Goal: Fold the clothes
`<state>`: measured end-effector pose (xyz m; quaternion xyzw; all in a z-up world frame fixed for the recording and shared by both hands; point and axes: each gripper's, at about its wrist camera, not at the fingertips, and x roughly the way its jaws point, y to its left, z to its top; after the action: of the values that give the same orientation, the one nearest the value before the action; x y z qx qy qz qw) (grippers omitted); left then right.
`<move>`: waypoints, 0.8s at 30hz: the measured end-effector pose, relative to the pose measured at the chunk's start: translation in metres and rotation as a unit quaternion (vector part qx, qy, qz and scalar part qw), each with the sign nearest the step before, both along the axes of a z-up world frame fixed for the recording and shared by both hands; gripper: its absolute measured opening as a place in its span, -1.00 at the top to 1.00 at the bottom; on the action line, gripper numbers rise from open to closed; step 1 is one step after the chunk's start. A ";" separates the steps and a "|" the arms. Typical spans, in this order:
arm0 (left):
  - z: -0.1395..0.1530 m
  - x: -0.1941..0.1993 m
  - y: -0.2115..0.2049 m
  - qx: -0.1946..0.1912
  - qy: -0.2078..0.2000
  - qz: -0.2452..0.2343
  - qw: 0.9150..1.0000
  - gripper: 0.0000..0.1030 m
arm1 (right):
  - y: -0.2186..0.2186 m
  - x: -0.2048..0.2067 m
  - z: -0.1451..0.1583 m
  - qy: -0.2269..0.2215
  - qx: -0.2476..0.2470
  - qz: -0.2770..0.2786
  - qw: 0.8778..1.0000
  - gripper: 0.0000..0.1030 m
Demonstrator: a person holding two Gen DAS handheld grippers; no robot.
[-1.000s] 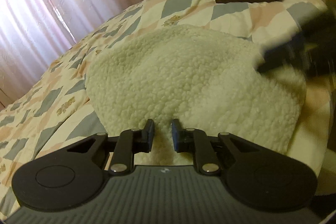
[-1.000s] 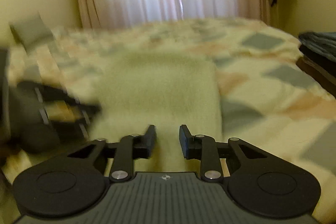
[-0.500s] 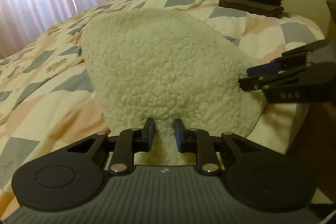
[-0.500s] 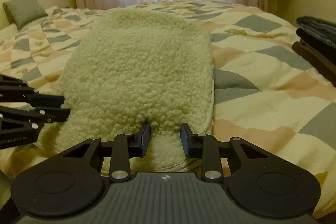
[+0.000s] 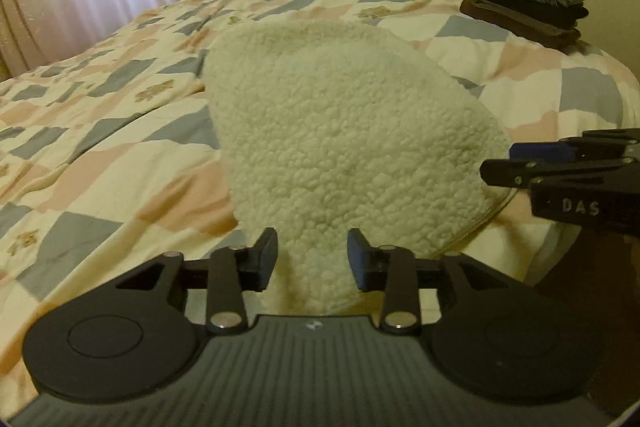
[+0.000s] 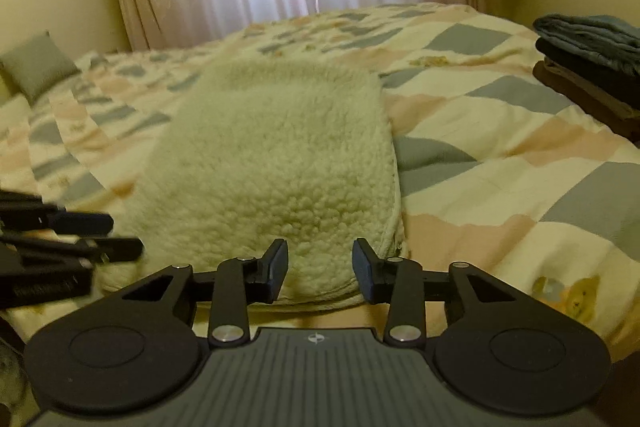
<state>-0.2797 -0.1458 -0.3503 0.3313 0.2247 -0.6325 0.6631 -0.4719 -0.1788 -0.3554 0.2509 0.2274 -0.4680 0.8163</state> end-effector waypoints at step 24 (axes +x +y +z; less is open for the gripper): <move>0.059 -0.023 0.109 -0.067 -0.005 0.038 0.997 0.10 | 0.088 -0.017 0.057 -0.020 -0.014 -0.024 0.999 -0.29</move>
<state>-0.3031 -0.0369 -0.2912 0.2803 0.1911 -0.6186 0.7087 -0.4892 -0.0903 -0.2984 0.2537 0.1988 -0.4853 0.8128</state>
